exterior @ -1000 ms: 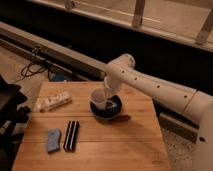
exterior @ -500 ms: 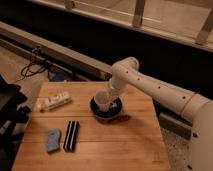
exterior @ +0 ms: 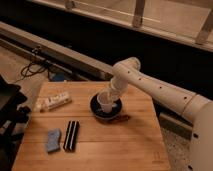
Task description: Place the ceramic cup in the ceramic bowl
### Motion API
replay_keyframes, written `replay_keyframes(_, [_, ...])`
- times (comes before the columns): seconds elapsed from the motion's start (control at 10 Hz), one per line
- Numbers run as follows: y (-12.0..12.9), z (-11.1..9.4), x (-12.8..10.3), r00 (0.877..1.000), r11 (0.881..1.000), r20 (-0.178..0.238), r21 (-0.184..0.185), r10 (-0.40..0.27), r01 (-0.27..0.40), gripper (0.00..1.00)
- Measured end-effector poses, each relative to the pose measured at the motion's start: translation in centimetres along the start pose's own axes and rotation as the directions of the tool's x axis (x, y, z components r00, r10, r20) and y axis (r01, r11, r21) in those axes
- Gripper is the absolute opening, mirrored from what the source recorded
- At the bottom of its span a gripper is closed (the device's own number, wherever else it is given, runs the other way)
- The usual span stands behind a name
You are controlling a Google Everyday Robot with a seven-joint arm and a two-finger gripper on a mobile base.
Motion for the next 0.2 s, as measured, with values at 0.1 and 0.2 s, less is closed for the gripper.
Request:
replay_keyframes(0.1, [0.24, -0.44, -0.05, 1.000, 1.000, 0.013, 0.004, -0.007, 0.007, 0.80])
replay_keyframes(0.2, [0.37, -0.80, -0.19, 1.000, 1.000, 0.024, 0.007, -0.011, 0.011, 0.76])
